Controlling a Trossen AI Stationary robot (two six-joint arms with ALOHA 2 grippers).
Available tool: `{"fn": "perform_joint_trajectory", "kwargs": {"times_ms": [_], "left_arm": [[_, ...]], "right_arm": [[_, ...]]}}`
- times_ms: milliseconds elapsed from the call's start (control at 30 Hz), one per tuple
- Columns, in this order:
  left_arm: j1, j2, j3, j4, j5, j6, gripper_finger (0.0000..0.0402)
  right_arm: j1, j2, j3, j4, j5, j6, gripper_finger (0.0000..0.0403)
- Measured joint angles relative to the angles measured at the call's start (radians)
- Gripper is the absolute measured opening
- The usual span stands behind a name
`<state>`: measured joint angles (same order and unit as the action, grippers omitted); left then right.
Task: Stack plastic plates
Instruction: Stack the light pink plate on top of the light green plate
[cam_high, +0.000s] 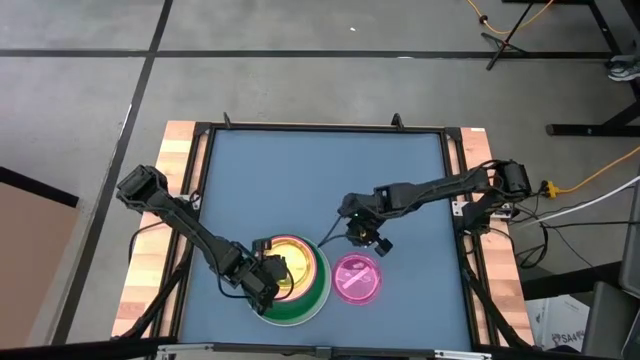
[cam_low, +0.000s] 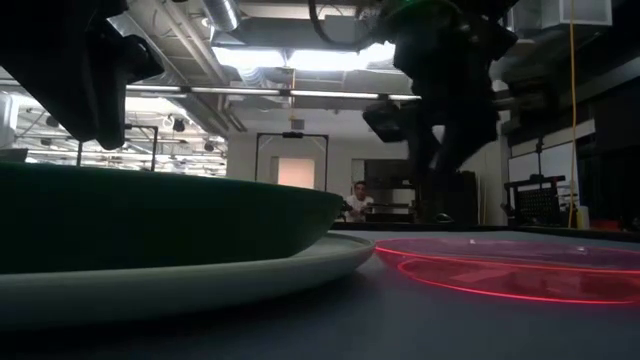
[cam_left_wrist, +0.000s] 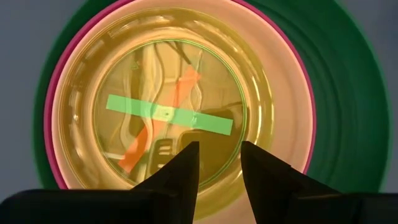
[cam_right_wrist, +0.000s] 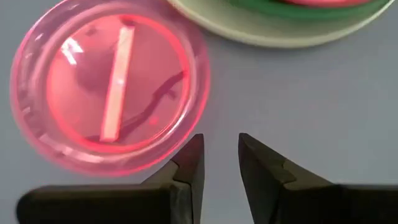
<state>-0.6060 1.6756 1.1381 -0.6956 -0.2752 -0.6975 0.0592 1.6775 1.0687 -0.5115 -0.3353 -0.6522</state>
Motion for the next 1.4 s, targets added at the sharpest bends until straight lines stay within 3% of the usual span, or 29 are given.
{"fn": "perform_joint_trajectory", "kwargs": {"times_ms": [233, 467, 867, 1400], "left_arm": [[0.0, 0.0, 0.0, 0.0, 0.0, -0.001, 0.0112], [0.0, 0.0, 0.0, 0.0, 0.0, -0.003, 0.0112], [0.0, 0.0, 0.0, 0.011, 0.0, -0.003, 0.0112], [-0.001, 0.0, 0.0, 0.016, 0.0, -0.003, 0.0112]], "right_arm": [[-0.008, 0.0, 0.0, -0.075, -0.113, 0.126, 0.0089], [-0.007, 0.015, -0.001, -0.065, -0.12, 0.256, 0.0089], [-0.006, 0.134, -0.002, -0.053, -0.121, 0.282, 0.0089], [-0.006, 0.166, -0.002, -0.033, -0.143, 0.333, 0.0089]]}}
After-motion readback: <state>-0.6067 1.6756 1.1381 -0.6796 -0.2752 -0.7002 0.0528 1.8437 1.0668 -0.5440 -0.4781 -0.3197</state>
